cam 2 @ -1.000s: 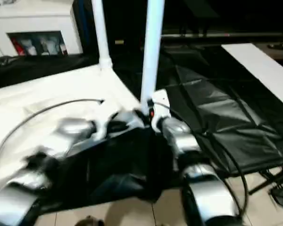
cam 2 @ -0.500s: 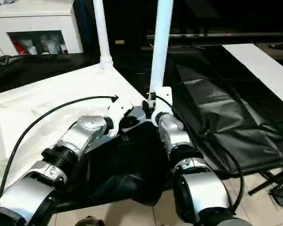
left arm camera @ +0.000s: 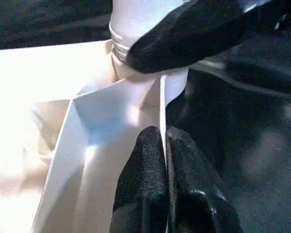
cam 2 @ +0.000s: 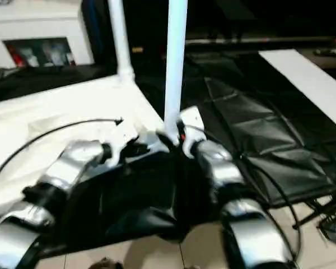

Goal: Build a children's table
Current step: Rotate leg to tighten

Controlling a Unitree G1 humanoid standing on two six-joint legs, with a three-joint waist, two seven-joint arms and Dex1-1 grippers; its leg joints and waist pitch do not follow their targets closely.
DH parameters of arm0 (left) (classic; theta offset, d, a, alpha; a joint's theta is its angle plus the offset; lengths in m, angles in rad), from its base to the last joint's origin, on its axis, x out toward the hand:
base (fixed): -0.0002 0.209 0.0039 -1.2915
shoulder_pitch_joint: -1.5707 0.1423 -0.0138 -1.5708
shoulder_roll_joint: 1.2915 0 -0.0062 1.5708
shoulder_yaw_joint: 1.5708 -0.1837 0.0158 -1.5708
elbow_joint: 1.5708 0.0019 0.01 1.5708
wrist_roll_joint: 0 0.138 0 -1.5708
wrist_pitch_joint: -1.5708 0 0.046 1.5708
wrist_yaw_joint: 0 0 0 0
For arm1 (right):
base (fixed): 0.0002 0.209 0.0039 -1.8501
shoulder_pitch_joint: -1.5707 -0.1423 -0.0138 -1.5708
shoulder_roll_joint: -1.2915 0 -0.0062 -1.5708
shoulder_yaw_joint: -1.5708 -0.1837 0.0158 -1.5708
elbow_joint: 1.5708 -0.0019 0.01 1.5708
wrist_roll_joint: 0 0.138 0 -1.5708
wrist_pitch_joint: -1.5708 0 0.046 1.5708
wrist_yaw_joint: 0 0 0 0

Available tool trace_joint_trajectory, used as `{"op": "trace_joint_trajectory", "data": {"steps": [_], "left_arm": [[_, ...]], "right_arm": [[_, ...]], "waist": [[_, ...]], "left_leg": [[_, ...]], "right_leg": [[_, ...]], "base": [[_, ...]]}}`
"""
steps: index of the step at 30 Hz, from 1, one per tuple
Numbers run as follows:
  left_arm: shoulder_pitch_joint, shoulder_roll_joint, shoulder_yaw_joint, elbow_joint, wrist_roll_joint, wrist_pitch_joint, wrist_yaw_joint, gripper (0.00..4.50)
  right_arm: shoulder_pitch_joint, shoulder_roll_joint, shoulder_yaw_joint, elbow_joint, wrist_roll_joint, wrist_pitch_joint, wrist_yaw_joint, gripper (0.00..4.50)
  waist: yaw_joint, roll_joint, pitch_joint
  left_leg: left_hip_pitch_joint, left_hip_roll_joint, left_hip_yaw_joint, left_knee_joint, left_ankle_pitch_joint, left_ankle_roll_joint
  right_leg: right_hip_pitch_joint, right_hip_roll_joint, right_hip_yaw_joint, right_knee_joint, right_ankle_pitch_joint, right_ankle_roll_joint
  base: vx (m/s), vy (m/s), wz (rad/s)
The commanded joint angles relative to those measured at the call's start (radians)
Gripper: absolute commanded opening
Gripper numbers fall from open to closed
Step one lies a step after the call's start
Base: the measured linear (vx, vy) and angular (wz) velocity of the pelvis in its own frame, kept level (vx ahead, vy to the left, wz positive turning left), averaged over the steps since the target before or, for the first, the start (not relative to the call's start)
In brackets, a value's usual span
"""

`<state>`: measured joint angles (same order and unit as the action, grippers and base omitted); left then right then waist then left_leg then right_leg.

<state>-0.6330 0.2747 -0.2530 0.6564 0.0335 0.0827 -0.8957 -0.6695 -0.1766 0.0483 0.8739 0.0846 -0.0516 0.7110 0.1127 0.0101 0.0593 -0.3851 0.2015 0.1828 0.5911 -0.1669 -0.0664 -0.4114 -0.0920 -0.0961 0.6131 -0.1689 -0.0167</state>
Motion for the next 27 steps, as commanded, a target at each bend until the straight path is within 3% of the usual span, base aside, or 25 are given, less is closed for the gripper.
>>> {"op": "trace_joint_trajectory", "data": {"steps": [1,4,9,16,23,27], "left_arm": [[0.027,0.014,0.002,-0.086,-0.066,-0.003,-0.103,0.0],[0.052,0.035,-0.002,-0.157,-0.104,0.034,-0.177,0.0],[0.069,0.051,-0.01,-0.199,-0.117,0.061,-0.217,0.0],[0.083,0.063,-0.002,-0.223,-0.114,0.076,-0.217,0.0],[0.089,0.068,0.002,-0.246,-0.115,0.099,-0.222,0.0],[0.088,0.069,0.003,-0.248,-0.116,0.102,-0.223,0.0]], "right_arm": [[0.028,-0.031,0.018,-0.087,0.043,0.034,0.122,4.45],[0.045,-0.048,0.024,-0.122,0.058,0.048,0.187,4.45],[0.047,-0.066,0.054,-0.098,0.021,0.024,0.237,4.45],[0.066,-0.08,0.071,-0.129,0.032,0.058,0.303,4.45],[0.062,-0.078,0.061,-0.123,0.041,0.06,0.309,3.72],[0.062,-0.077,0.061,-0.121,0.043,0.059,0.315,3.55]], "waist": [[0.005,-0.003,-0.077],[0.006,-0.005,-0.076],[0.011,-0.007,-0.072],[0.017,-0.01,-0.075],[0.02,-0.008,-0.076],[0.023,-0.009,-0.076]], "left_leg": [[0.016,0.037,-0.009,-0.067,-0.218,0.051],[0.017,0.039,-0.008,-0.068,-0.215,0.052],[0.022,0.038,-0.008,-0.071,-0.247,0.032],[0.016,0.037,-0.009,-0.068,-0.201,0.041],[0.018,0.037,-0.007,-0.067,-0.194,0.045],[0.019,0.037,-0.007,-0.067,-0.203,0.041]], "right_leg": [[0.058,-0.066,0.052,-0.067,-0.195,-0.22],[0.055,-0.064,0.052,-0.067,-0.207,-0.226],[0.048,-0.066,0.054,-0.076,-0.28,-0.212],[0.054,-0.066,0.054,-0.069,-0.24,-0.203],[0.052,-0.064,0.053,-0.067,-0.22,-0.212],[0.052,-0.065,0.054,-0.069,-0.236,-0.206]], "base": [[0.0,0.0,0.0],[0.0,0.0,0.0],[0.0,0.0,0.0],[0.0,0.0,0.0],[0.0,0.0,0.0],[0.0,0.0,0.0]]}}
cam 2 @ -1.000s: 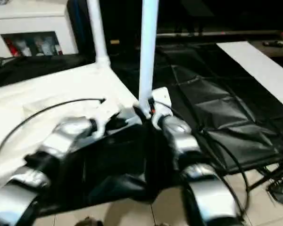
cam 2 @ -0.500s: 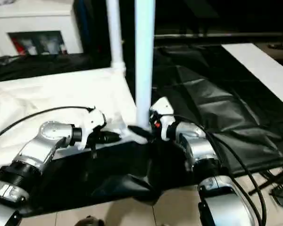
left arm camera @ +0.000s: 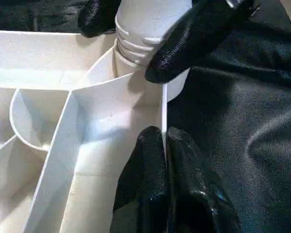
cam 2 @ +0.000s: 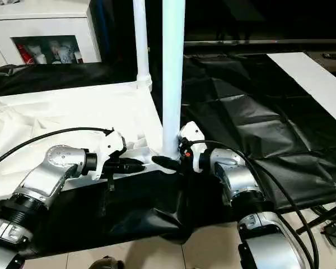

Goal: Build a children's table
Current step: Rotate leg to tighten

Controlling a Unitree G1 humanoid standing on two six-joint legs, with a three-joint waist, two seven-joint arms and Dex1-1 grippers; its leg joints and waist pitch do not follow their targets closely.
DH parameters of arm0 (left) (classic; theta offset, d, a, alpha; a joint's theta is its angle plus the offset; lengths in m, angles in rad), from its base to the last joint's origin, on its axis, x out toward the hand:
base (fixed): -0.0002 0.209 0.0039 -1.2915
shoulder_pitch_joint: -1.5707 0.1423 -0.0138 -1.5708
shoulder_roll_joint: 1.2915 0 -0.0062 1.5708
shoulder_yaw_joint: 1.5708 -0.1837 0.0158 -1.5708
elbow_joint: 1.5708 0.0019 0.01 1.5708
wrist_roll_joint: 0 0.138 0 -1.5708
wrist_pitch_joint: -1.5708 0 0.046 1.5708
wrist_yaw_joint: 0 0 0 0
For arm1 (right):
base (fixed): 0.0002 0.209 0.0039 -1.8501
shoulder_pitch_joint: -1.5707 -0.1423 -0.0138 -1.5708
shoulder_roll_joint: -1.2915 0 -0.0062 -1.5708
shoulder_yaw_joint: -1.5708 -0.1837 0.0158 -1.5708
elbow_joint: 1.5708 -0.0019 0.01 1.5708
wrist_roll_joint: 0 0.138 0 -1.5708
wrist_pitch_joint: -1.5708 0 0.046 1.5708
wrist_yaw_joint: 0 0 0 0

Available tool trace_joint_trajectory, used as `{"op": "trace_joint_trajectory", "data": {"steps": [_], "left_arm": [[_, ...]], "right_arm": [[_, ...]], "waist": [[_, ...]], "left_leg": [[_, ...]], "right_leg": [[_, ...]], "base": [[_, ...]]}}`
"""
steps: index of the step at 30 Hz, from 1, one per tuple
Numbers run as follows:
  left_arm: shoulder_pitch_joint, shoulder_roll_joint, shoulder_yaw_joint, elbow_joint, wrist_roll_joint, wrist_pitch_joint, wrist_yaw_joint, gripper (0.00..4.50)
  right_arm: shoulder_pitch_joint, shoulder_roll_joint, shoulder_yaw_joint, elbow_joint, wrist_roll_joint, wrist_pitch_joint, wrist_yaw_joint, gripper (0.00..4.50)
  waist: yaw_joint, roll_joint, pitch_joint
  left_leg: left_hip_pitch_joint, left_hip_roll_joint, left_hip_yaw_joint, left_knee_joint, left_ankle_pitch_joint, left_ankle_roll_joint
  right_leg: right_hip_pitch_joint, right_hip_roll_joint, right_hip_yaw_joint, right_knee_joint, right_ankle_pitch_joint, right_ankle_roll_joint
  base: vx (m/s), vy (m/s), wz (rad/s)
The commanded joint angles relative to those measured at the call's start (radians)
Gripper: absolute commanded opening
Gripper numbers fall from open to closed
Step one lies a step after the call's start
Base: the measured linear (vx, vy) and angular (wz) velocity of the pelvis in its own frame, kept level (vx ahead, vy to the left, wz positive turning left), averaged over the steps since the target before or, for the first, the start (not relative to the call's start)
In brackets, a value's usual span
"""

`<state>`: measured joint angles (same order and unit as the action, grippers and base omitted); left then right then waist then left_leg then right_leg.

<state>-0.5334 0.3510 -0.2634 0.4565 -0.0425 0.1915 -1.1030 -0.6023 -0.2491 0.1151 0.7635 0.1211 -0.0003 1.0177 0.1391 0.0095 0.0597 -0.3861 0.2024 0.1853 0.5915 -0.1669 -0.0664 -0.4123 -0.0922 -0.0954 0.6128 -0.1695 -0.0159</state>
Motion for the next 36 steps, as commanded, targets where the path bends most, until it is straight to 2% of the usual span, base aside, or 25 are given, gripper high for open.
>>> {"op": "trace_joint_trajectory", "data": {"steps": [1,2,4,7,9,11,15,16,18,19,20,23,25,28,30,31,32,33,35,36], "left_arm": [[-0.011,-0.006,0.013,-0.05,-0.04,-0.005,-0.016,0.0],[-0.011,-0.005,0.013,-0.052,-0.04,-0.004,-0.016,0.0],[-0.007,-0.003,0.013,-0.057,-0.04,0.002,-0.017,0.0],[-0.006,-0.003,0.012,-0.059,-0.039,0.005,-0.018,0.0],[-0.006,-0.005,0.013,-0.056,-0.037,0.007,-0.013,0.0],[-0.015,-0.014,0.014,-0.029,-0.015,0.01,0.028,0.0],[-0.063,-0.064,0.021,0.083,0.053,0.001,0.199,0.0],[-0.097,-0.105,0.032,0.144,0.068,0.005,0.288,0.0],[-0.128,-0.139,0.042,0.193,0.08,0.012,0.367,0.0],[-0.141,-0.154,0.046,0.215,0.085,0.014,0.402,0.0],[-0.18,-0.191,0.054,0.274,0.1,0.015,0.498,0.0],[-0.227,-0.233,0.06,0.342,0.115,0.001,0.601,0.0],[-0.235,-0.241,0.061,0.354,0.119,-0.003,0.618,0.0],[-0.255,-0.264,0.058,0.385,0.123,-0.037,0.618,0.0],[-0.258,-0.268,0.055,0.393,0.122,-0.05,0.607,0.0],[-0.259,-0.268,0.055,0.397,0.122,-0.054,0.606,0.0],[-0.259,-0.266,0.052,0.404,0.124,-0.067,0.602,0.0],[-0.252,-0.26,0.052,0.4,0.123,-0.072,0.592,0.0],[-0.241,-0.249,0.053,0.39,0.121,-0.079,0.579,0.0],[-0.234,-0.243,0.054,0.382,0.118,-0.082,0.57,0.0]], "right_arm": [[-0.003,-0.004,-0.006,-0.013,0.006,0.009,0.009,3.41],[0.0,-0.005,-0.004,-0.016,0.004,0.009,0.011,3.23],[0.007,-0.004,0.0,-0.021,0.003,0.01,0.013,3.19],[0.01,-0.003,0.0,-0.019,0.002,0.008,0.01,2.86],[0.012,0.001,0.0,-0.015,-0.001,0.01,-0.004,2.83],[0.001,0.017,-0.014,0.02,-0.019,0.016,-0.094,2.78],[-0.03,0.067,-0.055,0.109,-0.049,0.02,-0.33,2.76],[-0.05,0.106,-0.093,0.154,-0.043,0.046,-0.485,2.76],[-0.068,0.132,-0.11,0.188,-0.047,0.059,-0.597,2.75],[-0.076,0.142,-0.115,0.203,-0.052,0.064,-0.646,2.75],[-0.102,0.168,-0.131,0.245,-0.051,0.073,-0.761,2.75],[-0.145,0.202,-0.157,0.296,-0.036,0.057,-0.868,2.75],[-0.154,0.206,-0.154,0.306,-0.043,0.049,-0.885,2.75],[-0.178,0.228,-0.158,0.326,-0.047,0.008,-0.855,2.75],[-0.184,0.236,-0.162,0.331,-0.045,-0.001,-0.846,2.75],[-0.186,0.237,-0.163,0.334,-0.045,-0.003,-0.846,2.75],[-0.188,0.243,-0.176,0.338,-0.031,-0.016,-0.838,3.31],[-0.19,0.245,-0.187,0.336,-0.017,-0.032,-0.827,3.44],[-0.192,0.245,-0.196,0.334,-0.002,-0.051,-0.808,3.47],[-0.191,0.242,-0.194,0.328,-0.001,-0.056,-0.801,3.47]], "waist": [[-0.002,-0.008,-0.077],[-0.002,-0.007,-0.077],[-0.002,-0.007,-0.078],[-0.002,-0.007,-0.078],[-0.002,-0.005,-0.078],[-0.004,-0.006,-0.078],[-0.014,-0.006,-0.076],[-0.019,-0.008,-0.074],[-0.024,-0.007,-0.072],[-0.023,-0.002,-0.073],[-0.024,-0.004,-0.072],[-0.023,-0.002,-0.077],[-0.022,-0.004,-0.079],[-0.019,-0.006,-0.084],[-0.018,-0.008,-0.083],[-0.018,-0.007,-0.082],[-0.018,-0.007,-0.081],[-0.018,-0.01,-0.08],[-0.019,-0.007,-0.079],[-0.027,-0.008,-0.078]], "left_leg": [[0.02,0.036,-0.01,-0.067,-0.197,0.041],[0.019,0.036,-0.01,-0.067,-0.196,0.041],[0.019,0.036,-0.01,-0.067,-0.195,0.042],[0.019,0.035,-0.009,-0.066,-0.191,0.042],[0.019,0.035,-0.01,-0.066,-0.19,0.042],[0.019,0.035,-0.01,-0.067,-0.188,0.037],[0.023,0.032,-0.011,-0.07,-0.216,0.015],[0.024,0.029,-0.012,-0.072,-0.228,0.001],[0.027,0.027,-0.012,-0.073,-0.249,-0.012],[0.03,0.029,-0.013,-0.073,-0.258,-0.016],[0.031,0.029,-0.013,-0.073,-0.265,-0.021],[0.029,0.027,-0.013,-0.072,-0.248,-0.022],[0.021,0.026,-0.013,-0.07,-0.227,-0.011],[0.017,0.025,-0.01,-0.065,-0.183,0.023],[0.016,0.026,-0.01,-0.064,-0.174,0.033],[0.018,0.026,-0.009,-0.065,-0.18,0.035],[0.019,0.026,-0.009,-0.066,-0.187,0.035],[0.02,0.027,-0.009,-0.067,-0.202,0.034],[0.018,0.027,-0.011,-0.068,-0.216,0.033],[0.012,0.027,-0.014,-0.071,-0.226,0.029]], "right_leg": [[0.053,-0.065,0.053,-0.068,-0.229,-0.207],[0.053,-0.064,0.053,-0.067,-0.225,-0.207],[0.053,-0.063,0.053,-0.066,-0.218,-0.208],[0.053,-0.063,0.052,-0.066,-0.215,-0.21],[0.054,-0.064,0.053,-0.066,-0.212,-0.211],[0.052,-0.064,0.053,-0.065,-0.209,-0.213],[0.051,-0.064,0.053,-0.073,-0.252,-0.202],[0.051,-0.065,0.053,-0.077,-0.285,-0.191],[0.048,-0.066,0.053,-0.085,-0.334,-0.176],[0.047,-0.068,0.053,-0.086,-0.342,-0.173],[0.045,-0.067,0.053,-0.089,-0.351,-0.167],[0.047,-0.065,0.053,-0.083,-0.294,-0.171],[0.055,-0.065,0.051,-0.078,-0.25,-0.172],[0.058,-0.065,0.051,-0.07,-0.169,-0.189],[0.06,-0.066,0.05,-0.068,-0.159,-0.198],[0.058,-0.065,0.05,-0.07,-0.17,-0.2],[0.057,-0.065,0.05,-0.071,-0.181,-0.2],[0.058,-0.067,0.05,-0.075,-0.205,-0.196],[0.059,-0.067,0.05,-0.075,-0.224,-0.189],[0.063,-0.068,0.049,-0.074,-0.238,-0.18]], "base": [[0.0,0.0,0.0],[0.0,0.0,0.0],[0.0,0.0,0.0],[0.0,0.0,0.0],[0.0,0.0,0.0],[0.0,0.0,0.0],[0.0,0.0,0.0],[0.0,0.0,0.0],[0.0,0.0,0.0],[0.0,0.0,0.0],[0.0,0.0,0.0],[0.0,0.0,0.0],[0.0,0.0,0.0],[0.0,0.0,0.0],[0.0,0.0,0.0],[0.0,0.0,0.0],[0.0,0.0,0.0],[0.0,0.0,0.0],[0.0,0.0,0.0],[0.0,0.0,0.0]]}}
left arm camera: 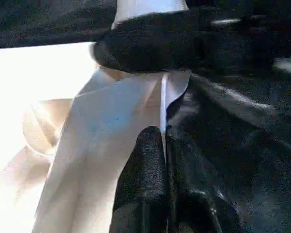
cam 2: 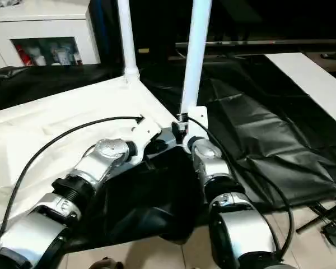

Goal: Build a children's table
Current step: Rotate leg to tighten

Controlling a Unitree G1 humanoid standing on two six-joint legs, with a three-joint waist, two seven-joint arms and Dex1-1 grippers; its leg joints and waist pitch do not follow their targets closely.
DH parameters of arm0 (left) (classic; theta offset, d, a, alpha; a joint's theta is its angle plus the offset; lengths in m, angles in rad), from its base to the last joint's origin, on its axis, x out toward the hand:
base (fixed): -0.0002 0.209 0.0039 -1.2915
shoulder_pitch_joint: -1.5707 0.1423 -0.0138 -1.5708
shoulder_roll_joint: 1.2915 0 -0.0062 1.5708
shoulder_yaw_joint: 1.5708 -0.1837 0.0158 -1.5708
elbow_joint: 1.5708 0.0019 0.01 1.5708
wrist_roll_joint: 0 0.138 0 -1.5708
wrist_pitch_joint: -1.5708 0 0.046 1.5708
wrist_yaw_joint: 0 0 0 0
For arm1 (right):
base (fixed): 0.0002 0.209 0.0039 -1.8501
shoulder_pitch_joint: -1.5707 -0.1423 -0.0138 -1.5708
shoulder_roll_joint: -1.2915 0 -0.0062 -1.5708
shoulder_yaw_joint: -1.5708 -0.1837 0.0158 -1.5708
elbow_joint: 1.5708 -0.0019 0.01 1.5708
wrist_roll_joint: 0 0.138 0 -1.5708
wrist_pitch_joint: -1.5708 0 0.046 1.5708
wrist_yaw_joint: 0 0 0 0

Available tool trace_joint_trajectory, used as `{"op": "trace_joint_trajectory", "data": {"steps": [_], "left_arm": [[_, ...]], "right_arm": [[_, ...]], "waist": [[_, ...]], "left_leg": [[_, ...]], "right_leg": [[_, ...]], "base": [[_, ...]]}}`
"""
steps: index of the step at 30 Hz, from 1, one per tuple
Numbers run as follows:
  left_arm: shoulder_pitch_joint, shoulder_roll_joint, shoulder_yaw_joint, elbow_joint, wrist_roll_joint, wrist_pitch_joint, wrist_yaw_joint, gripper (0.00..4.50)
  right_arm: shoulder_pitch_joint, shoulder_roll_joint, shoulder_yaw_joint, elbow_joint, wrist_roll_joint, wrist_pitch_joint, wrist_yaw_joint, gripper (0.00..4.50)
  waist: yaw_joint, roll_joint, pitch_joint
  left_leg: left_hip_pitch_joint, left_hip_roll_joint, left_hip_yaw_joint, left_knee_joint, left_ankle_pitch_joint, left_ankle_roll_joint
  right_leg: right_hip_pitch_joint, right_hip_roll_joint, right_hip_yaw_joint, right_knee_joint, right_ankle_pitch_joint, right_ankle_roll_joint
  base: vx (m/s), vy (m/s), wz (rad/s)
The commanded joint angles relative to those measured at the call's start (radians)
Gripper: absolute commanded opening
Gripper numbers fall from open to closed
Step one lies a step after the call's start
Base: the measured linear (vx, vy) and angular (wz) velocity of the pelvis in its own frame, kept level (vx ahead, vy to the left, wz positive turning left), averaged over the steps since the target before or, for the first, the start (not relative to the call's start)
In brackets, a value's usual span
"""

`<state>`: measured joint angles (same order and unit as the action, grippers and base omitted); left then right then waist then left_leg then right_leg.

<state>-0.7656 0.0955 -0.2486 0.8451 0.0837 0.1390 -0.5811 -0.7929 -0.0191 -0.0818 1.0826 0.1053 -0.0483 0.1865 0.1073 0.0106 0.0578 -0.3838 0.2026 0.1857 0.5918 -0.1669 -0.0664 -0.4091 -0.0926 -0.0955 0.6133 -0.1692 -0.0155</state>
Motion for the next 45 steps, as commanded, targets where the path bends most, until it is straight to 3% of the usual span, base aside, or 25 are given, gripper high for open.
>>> {"op": "trace_joint_trajectory", "data": {"steps": [1,3,7,13,16,19,24,30,31,36,37,45], "left_arm": [[0.006,0.021,0.041,-0.011,-0.01,-0.04,0.034,0.0],[0.011,0.026,0.042,-0.015,-0.01,-0.048,0.025,0.0],[0.044,0.063,0.057,-0.053,-0.029,-0.074,-0.027,0.0],[0.101,0.128,0.067,-0.134,-0.077,-0.089,-0.157,0.0],[0.128,0.171,0.063,-0.176,-0.099,-0.086,-0.25,0.0],[0.162,0.217,0.041,-0.256,-0.131,-0.057,-0.378,0.0],[0.194,0.244,0.019,-0.339,-0.164,-0.009,-0.469,0.0],[0.208,0.244,0.015,-0.393,-0.174,0.018,-0.493,0.0],[0.208,0.243,0.015,-0.396,-0.175,0.022,-0.493,0.0],[0.217,0.243,0.014,-0.419,-0.176,0.039,-0.497,0.0],[0.218,0.243,0.014,-0.422,-0.176,0.042,-0.496,0.0],[0.231,0.248,0.019,-0.445,-0.171,0.059,-0.496,0.0]], "right_arm": [[-0.001,0.009,0.004,0.004,0.013,-0.017,0.042,3.81],[-0.002,0.006,0.005,0.001,0.011,-0.022,0.052,3.88],[0.01,-0.037,0.037,-0.023,-0.023,-0.01,0.148,4.11],[0.077,-0.127,0.103,-0.121,-0.041,-0.009,0.357,4.11],[0.117,-0.179,0.138,-0.184,-0.037,-0.001,0.506,4.11],[0.14,-0.205,0.129,-0.245,0.023,0.062,0.637,4.11],[0.154,-0.218,0.148,-0.288,0.032,0.081,0.71,4.11],[0.182,-0.217,0.194,-0.357,0.036,0.14,0.822,4.11],[0.183,-0.214,0.195,-0.356,0.034,0.139,0.821,4.11],[0.17,-0.199,0.186,-0.329,0.029,0.131,0.797,4.11],[0.167,-0.198,0.185,-0.322,0.029,0.129,0.792,3.86],[0.175,-0.2,0.192,-0.339,0.019,0.141,0.795,3.31]], "waist": [[-0.001,-0.009,-0.077],[-0.006,-0.009,-0.078],[-0.009,-0.01,-0.078],[-0.008,-0.009,-0.079],[-0.005,-0.008,-0.075],[-0.002,-0.007,-0.076],[0.005,-0.004,-0.074],[0.021,-0.003,-0.074],[0.023,-0.007,-0.075],[0.032,-0.007,-0.075],[0.032,-0.008,-0.076],[0.031,-0.009,-0.077]], "left_leg": [[0.006,0.026,-0.017,-0.072,-0.217,0.026],[0.014,0.027,-0.014,-0.069,-0.215,0.03],[0.011,0.028,-0.012,-0.067,-0.194,0.046],[0.011,0.029,-0.01,-0.063,-0.182,0.068],[0.014,0.031,-0.009,-0.065,-0.209,0.061],[0.014,0.036,-0.009,-0.066,-0.212,0.06],[0.018,0.038,-0.008,-0.068,-0.225,0.044],[0.019,0.039,-0.006,-0.068,-0.213,0.043],[0.019,0.04,-0.006,-0.069,-0.213,0.041],[0.019,0.039,-0.006,-0.069,-0.208,0.03],[0.019,0.037,-0.006,-0.069,-0.206,0.028],[0.018,0.037,-0.005,-0.067,-0.188,0.033]], "right_leg": [[0.063,-0.068,0.046,-0.075,-0.248,-0.174],[0.056,-0.066,0.048,-0.077,-0.234,-0.186],[0.059,-0.065,0.048,-0.071,-0.187,-0.215],[0.059,-0.065,0.049,-0.067,-0.17,-0.224],[0.056,-0.062,0.049,-0.072,-0.21,-0.221],[0.057,-0.064,0.05,-0.068,-0.216,-0.223],[0.05,-0.064,0.051,-0.07,-0.24,-0.225],[0.047,-0.061,0.053,-0.067,-0.214,-0.219],[0.048,-0.062,0.053,-0.067,-0.218,-0.215],[0.047,-0.065,0.054,-0.068,-0.23,-0.207],[0.046,-0.065,0.054,-0.067,-0.23,-0.205],[0.048,-0.063,0.054,-0.065,-0.212,-0.203]], "base": [[0.0,0.0,0.0],[0.0,0.0,0.0],[0.0,0.0,0.0],[0.0,0.0,0.0],[0.0,0.0,0.0],[0.0,0.0,0.0],[0.0,0.0,0.0],[0.0,0.0,0.0],[0.0,0.0,0.0],[0.0,0.0,0.0],[0.0,0.0,0.0],[0.0,0.0,0.0]]}}
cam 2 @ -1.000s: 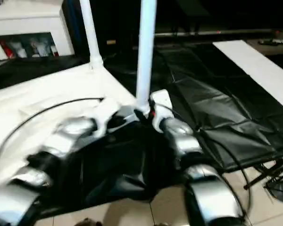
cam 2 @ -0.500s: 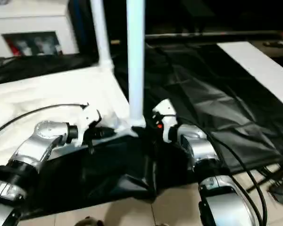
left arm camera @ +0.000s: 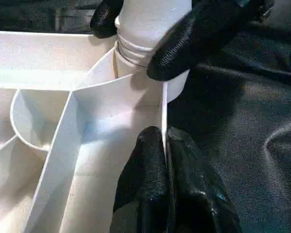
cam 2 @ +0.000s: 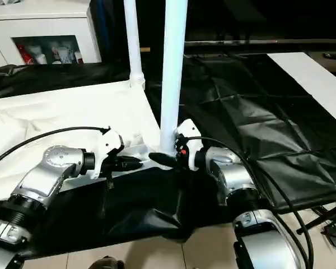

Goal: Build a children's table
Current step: Rotate leg to tighten

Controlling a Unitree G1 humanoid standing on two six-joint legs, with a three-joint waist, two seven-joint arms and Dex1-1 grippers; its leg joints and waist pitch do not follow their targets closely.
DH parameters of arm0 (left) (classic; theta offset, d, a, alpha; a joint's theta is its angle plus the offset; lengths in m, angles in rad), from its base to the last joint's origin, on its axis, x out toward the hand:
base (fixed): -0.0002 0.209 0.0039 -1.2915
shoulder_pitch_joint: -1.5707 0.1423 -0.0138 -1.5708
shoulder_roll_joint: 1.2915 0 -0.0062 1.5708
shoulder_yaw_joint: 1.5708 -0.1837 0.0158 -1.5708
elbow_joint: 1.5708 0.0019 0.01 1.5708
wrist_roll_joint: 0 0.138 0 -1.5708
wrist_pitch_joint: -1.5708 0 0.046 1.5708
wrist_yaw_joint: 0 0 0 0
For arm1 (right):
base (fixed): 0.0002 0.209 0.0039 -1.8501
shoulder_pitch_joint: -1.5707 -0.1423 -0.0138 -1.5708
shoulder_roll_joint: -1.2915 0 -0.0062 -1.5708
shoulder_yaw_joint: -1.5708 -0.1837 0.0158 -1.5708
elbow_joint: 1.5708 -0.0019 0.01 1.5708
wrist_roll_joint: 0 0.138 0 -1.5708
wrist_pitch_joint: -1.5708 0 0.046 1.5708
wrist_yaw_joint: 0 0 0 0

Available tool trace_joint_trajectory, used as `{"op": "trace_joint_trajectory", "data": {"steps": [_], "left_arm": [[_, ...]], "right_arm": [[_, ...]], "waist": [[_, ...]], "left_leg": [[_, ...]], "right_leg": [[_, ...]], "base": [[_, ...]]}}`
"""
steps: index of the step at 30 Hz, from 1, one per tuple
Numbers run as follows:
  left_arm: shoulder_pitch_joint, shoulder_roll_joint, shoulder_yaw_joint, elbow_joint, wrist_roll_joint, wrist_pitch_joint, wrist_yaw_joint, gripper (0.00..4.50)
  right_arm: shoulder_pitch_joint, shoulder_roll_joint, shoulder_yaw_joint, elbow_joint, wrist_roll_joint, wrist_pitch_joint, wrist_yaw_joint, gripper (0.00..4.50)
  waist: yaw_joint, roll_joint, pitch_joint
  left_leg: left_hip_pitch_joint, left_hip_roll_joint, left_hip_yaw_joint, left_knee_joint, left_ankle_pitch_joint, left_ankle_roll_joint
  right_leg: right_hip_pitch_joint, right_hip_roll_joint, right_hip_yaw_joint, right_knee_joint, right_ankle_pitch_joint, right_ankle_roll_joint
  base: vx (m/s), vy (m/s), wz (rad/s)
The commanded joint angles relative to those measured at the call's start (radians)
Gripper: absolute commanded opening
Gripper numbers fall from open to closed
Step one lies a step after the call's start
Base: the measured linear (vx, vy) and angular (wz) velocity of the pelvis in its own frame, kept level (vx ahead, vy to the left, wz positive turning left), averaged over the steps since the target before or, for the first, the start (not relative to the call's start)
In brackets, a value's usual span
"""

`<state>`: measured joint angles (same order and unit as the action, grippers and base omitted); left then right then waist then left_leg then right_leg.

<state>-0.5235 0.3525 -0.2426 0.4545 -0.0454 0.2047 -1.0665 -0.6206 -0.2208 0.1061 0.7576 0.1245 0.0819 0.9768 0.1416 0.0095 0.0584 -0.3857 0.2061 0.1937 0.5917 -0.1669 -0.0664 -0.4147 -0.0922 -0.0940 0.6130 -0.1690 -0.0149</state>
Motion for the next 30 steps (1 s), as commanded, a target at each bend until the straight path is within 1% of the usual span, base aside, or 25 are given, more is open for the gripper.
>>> {"op": "trace_joint_trajectory", "data": {"steps": [1,3,6,8,9,10,12,14,15,16,18,19,20,21,22,23,24,25,26,27,28,29,30], "left_arm": [[-0.009,-0.009,0.014,-0.058,-0.042,-0.004,-0.01,0.0],[-0.006,-0.008,0.014,-0.062,-0.041,-0.001,-0.007,0.0],[-0.007,-0.009,0.015,-0.058,-0.036,-0.002,0.001,0.0],[-0.006,-0.01,0.015,-0.059,-0.035,-0.001,0.003,0.0],[-0.006,-0.01,0.016,-0.06,-0.034,0.001,0.004,0.0],[-0.006,-0.011,0.015,-0.059,-0.032,0.001,0.006,0.0],[-0.009,-0.016,0.015,-0.052,-0.027,0.002,0.017,0.0],[-0.025,-0.03,0.019,-0.025,-0.006,0.006,0.067,0.0],[-0.037,-0.04,0.02,-0.001,0.011,0.005,0.105,0.0],[-0.057,-0.057,0.022,0.035,0.034,0.0,0.16,0.0],[-0.066,-0.067,0.024,0.051,0.039,-0.004,0.18,0.0],[-0.093,-0.104,0.028,0.092,0.058,-0.005,0.256,0.0],[-0.098,-0.111,0.029,0.1,0.061,-0.005,0.271,0.0],[-0.125,-0.151,0.031,0.136,0.077,0.001,0.344,0.0],[-0.14,-0.171,0.032,0.156,0.085,0.003,0.384,0.0],[-0.155,-0.191,0.035,0.175,0.089,0.004,0.42,0.0],[-0.168,-0.212,0.039,0.194,0.093,0.01,0.459,0.0],[-0.186,-0.237,0.042,0.22,0.099,0.016,0.51,0.0],[-0.198,-0.255,0.043,0.241,0.104,0.016,0.544,0.0],[-0.208,-0.27,0.043,0.26,0.111,0.015,0.574,0.0],[-0.217,-0.283,0.041,0.281,0.12,0.008,0.597,0.0],[-0.218,-0.284,0.041,0.284,0.121,0.007,0.6,0.0],[-0.219,-0.289,0.041,0.287,0.122,0.005,0.599,0.0]], "right_arm": [[0.002,0.003,0.005,-0.011,-0.003,0.009,0.003,3.12],[0.001,0.005,0.007,-0.004,-0.007,0.003,-0.002,3.07],[-0.002,0.01,0.004,0.001,-0.005,0.005,-0.009,2.79],[-0.002,0.011,0.005,0.002,-0.006,0.005,-0.011,2.74],[-0.002,0.012,0.006,0.002,-0.007,0.005,-0.012,2.74],[-0.002,0.014,0.006,0.002,-0.009,0.006,-0.021,2.73],[0.001,0.019,0.004,0.006,-0.013,0.006,-0.044,2.72],[-0.001,0.043,-0.024,0.024,-0.008,0.011,-0.122,2.72],[-0.007,0.058,-0.046,0.041,-0.001,0.015,-0.177,2.72],[-0.018,0.08,-0.076,0.07,0.005,0.016,-0.259,2.72],[-0.023,0.088,-0.084,0.084,0.004,0.011,-0.294,2.72],[-0.041,0.115,-0.115,0.126,0.003,0.005,-0.418,2.72],[-0.044,0.12,-0.121,0.135,0.003,0.004,-0.443,2.72],[-0.063,0.143,-0.141,0.173,-0.004,-0.01,-0.555,2.72],[-0.074,0.154,-0.15,0.192,-0.006,-0.015,-0.609,2.72],[-0.085,0.163,-0.159,0.21,-0.007,-0.02,-0.658,2.72],[-0.096,0.174,-0.173,0.228,-0.001,-0.022,-0.705,2.72],[-0.114,0.189,-0.196,0.252,0.011,-0.024,-0.766,2.72],[-0.128,0.2,-0.211,0.27,0.019,-0.028,-0.81,2.72],[-0.14,0.209,-0.218,0.284,0.015,-0.036,-0.843,2.72],[-0.153,0.216,-0.206,0.298,-0.008,-0.058,-0.866,2.72],[-0.155,0.217,-0.204,0.3,-0.012,-0.062,-0.868,2.72],[-0.159,0.22,-0.197,0.305,-0.022,-0.07,-0.869,2.72]], "waist": [[-0.003,-0.009,-0.077],[-0.003,-0.009,-0.077],[-0.003,-0.009,-0.077],[-0.003,-0.008,-0.077],[-0.003,-0.005,-0.078],[-0.004,-0.006,-0.078],[-0.004,-0.005,-0.078],[-0.006,-0.006,-0.078],[-0.009,-0.007,-0.076],[-0.009,-0.008,-0.077],[-0.011,-0.006,-0.077],[-0.012,-0.004,-0.076],[-0.014,-0.004,-0.076],[-0.013,-0.004,-0.079],[-0.015,-0.003,-0.077],[-0.014,-0.001,-0.079],[-0.011,-0.004,-0.082],[-0.011,-0.002,-0.081],[-0.009,0.002,-0.083],[-0.01,-0.002,-0.083],[-0.006,-0.002,-0.085],[-0.008,-0.003,-0.085],[-0.006,-0.003,-0.086]], "left_leg": [[0.019,0.033,-0.013,-0.068,-0.19,0.033],[0.02,0.033,-0.013,-0.068,-0.191,0.032],[0.02,0.033,-0.013,-0.067,-0.19,0.032],[0.021,0.033,-0.013,-0.067,-0.188,0.032],[0.02,0.032,-0.013,-0.066,-0.187,0.032],[0.02,0.032,-0.013,-0.066,-0.187,0.032],[0.021,0.032,-0.013,-0.066,-0.188,0.031],[0.021,0.032,-0.014,-0.067,-0.189,0.026],[0.021,0.031,-0.013,-0.068,-0.193,0.023],[0.022,0.03,-0.015,-0.069,-0.196,0.015],[0.026,0.03,-0.015,-0.07,-0.214,0.006],[0.024,0.03,-0.015,-0.07,-0.21,0.001],[0.024,0.029,-0.014,-0.07,-0.209,-0.002],[0.027,0.029,-0.015,-0.07,-0.2,-0.01],[0.025,0.027,-0.014,-0.07,-0.198,-0.014],[0.028,0.028,-0.014,-0.069,-0.198,-0.019],[0.027,0.026,-0.015,-0.067,-0.192,-0.014],[0.025,0.025,-0.013,-0.067,-0.186,-0.01],[0.026,0.025,-0.015,-0.066,-0.186,-0.011],[0.025,0.024,-0.012,-0.065,-0.176,-0.004],[0.023,0.025,-0.014,-0.064,-0.169,0.0],[0.02,0.023,-0.013,-0.064,-0.164,0.005],[0.019,0.024,-0.013,-0.063,-0.161,0.011]], "right_leg": [[0.053,-0.063,0.052,-0.065,-0.214,-0.203],[0.053,-0.065,0.053,-0.065,-0.219,-0.202],[0.053,-0.064,0.052,-0.066,-0.22,-0.2],[0.053,-0.064,0.053,-0.065,-0.213,-0.202],[0.053,-0.063,0.053,-0.064,-0.209,-0.203],[0.053,-0.063,0.053,-0.065,-0.206,-0.203],[0.053,-0.063,0.052,-0.064,-0.205,-0.204],[0.053,-0.063,0.053,-0.064,-0.205,-0.205],[0.052,-0.064,0.054,-0.067,-0.213,-0.204],[0.054,-0.065,0.053,-0.067,-0.227,-0.198],[0.052,-0.064,0.053,-0.072,-0.256,-0.189],[0.05,-0.066,0.055,-0.072,-0.25,-0.188],[0.05,-0.064,0.055,-0.073,-0.249,-0.187],[0.051,-0.066,0.055,-0.071,-0.239,-0.187],[0.049,-0.063,0.055,-0.073,-0.23,-0.186],[0.05,-0.065,0.054,-0.072,-0.227,-0.188],[0.052,-0.063,0.053,-0.069,-0.208,-0.186],[0.051,-0.064,0.054,-0.069,-0.199,-0.189],[0.052,-0.064,0.053,-0.067,-0.192,-0.186],[0.051,-0.062,0.053,-0.066,-0.167,-0.19],[0.055,-0.062,0.052,-0.063,-0.148,-0.19],[0.055,-0.061,0.051,-0.063,-0.14,-0.191],[0.058,-0.063,0.051,-0.061,-0.125,-0.192]], "base": [[0.0,0.0,0.0],[0.0,0.0,0.0],[0.0,0.0,0.0],[0.0,0.0,0.0],[0.0,0.0,0.0],[0.0,0.0,0.0],[0.0,0.0,0.0],[0.0,0.0,0.0],[0.0,0.0,0.0],[0.0,0.0,0.0],[0.0,0.0,0.0],[0.0,0.0,0.0],[0.0,0.0,0.0],[0.0,0.0,0.0],[0.0,0.0,0.0],[0.0,0.0,0.0],[0.0,0.0,0.0],[0.0,0.0,0.0],[0.0,0.0,0.0],[0.0,0.0,0.0],[0.0,0.0,0.0],[0.0,0.0,0.0],[0.0,0.0,0.0]]}}
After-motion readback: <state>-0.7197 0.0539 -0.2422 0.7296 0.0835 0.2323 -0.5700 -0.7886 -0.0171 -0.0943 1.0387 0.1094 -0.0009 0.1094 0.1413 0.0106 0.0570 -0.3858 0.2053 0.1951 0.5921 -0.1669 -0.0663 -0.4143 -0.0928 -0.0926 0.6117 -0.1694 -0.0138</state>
